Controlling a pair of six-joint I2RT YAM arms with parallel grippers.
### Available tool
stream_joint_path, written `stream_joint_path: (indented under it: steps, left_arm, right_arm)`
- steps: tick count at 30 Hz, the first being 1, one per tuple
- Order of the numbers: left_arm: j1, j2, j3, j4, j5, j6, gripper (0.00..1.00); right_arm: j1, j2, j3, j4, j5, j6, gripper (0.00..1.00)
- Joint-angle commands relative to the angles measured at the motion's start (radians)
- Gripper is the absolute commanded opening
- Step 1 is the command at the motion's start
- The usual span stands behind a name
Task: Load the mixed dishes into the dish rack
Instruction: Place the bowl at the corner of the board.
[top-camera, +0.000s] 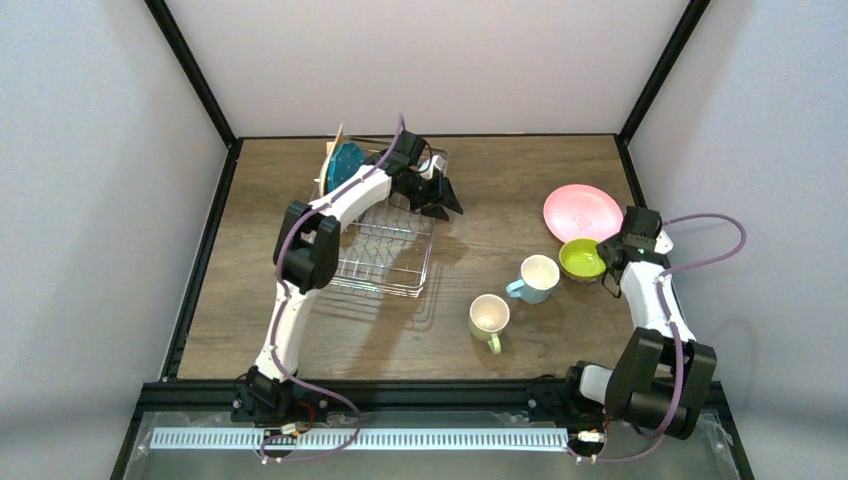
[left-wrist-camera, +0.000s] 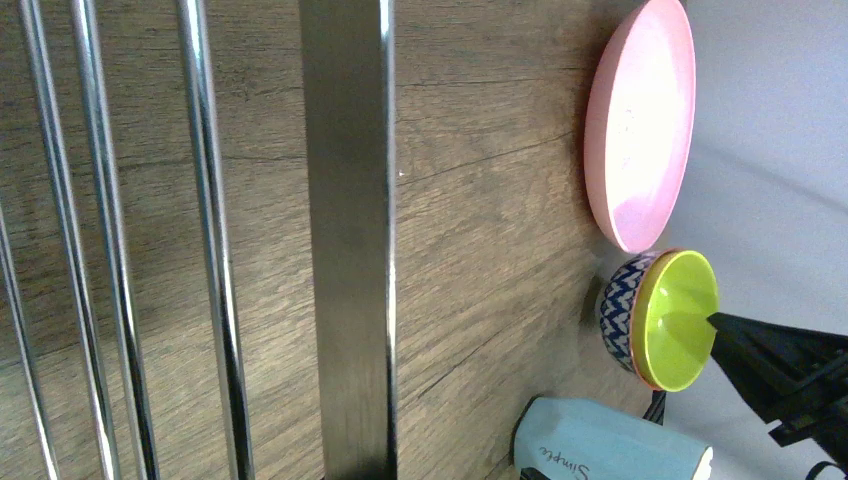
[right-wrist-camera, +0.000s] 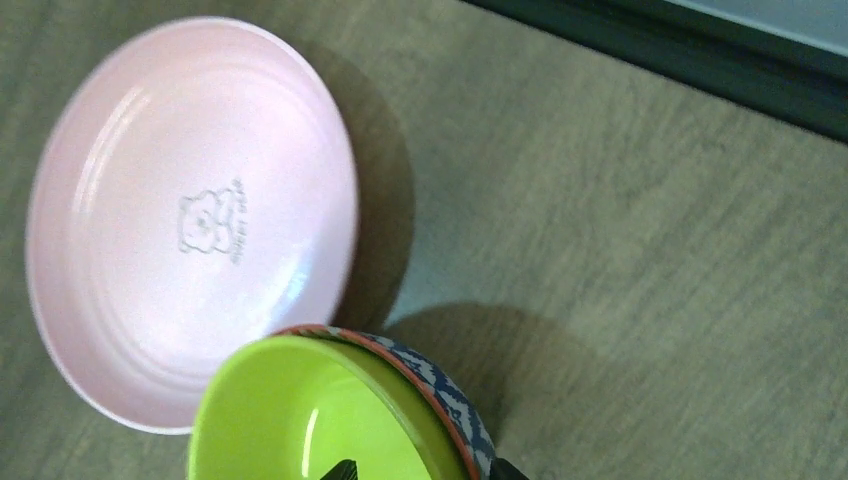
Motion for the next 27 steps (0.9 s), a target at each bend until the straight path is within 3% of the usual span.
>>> stream_joint_path:
  steps: [1,15,27]
  left_arm:
    - [0.031,0.064,-0.007,-0.077,-0.057,0.017,1.00]
    - [0.031,0.068,0.039,-0.053,-0.010,-0.044,1.00]
    - [0.031,0.116,0.127,-0.059,0.004,-0.076,1.00]
  right_arm:
    - [-0.001,-0.013,0.060,0.014,-0.013,-0.044,0.75]
    - [-0.001,-0.018,0.098,0.041,-0.104,-0.099,0.78]
    - [0.059,0.046,0.258,0.042,-0.244,-0.204,0.78]
